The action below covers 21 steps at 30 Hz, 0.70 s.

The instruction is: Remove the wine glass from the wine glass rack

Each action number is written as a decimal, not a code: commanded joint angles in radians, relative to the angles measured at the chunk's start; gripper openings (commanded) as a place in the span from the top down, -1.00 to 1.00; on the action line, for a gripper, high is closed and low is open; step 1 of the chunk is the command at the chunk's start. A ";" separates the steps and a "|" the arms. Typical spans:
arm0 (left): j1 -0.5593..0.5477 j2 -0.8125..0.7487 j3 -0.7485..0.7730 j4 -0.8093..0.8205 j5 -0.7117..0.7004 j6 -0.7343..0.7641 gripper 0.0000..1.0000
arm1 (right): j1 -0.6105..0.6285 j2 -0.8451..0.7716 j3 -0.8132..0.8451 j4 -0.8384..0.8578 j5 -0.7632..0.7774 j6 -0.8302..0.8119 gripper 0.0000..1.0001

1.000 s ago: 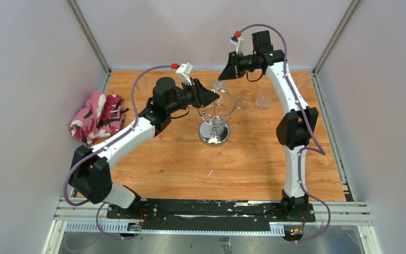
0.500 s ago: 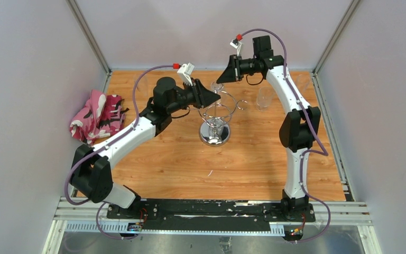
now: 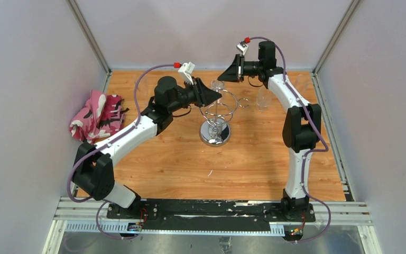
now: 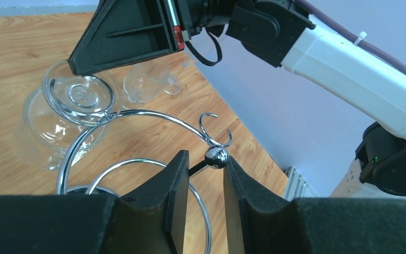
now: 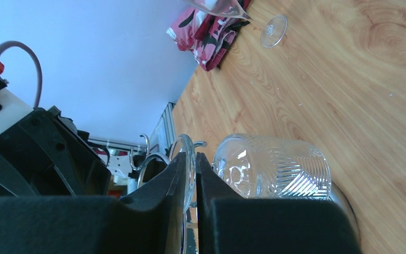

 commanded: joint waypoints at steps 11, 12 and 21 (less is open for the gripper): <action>0.002 0.063 -0.020 -0.110 0.038 -0.055 1.00 | -0.038 -0.025 -0.056 0.238 0.001 0.269 1.00; 0.002 0.061 -0.021 -0.109 0.038 -0.055 1.00 | -0.040 -0.026 -0.062 0.241 0.008 0.274 1.00; 0.003 0.058 -0.026 -0.109 0.043 -0.055 1.00 | -0.048 -0.018 -0.054 0.252 -0.018 0.297 1.00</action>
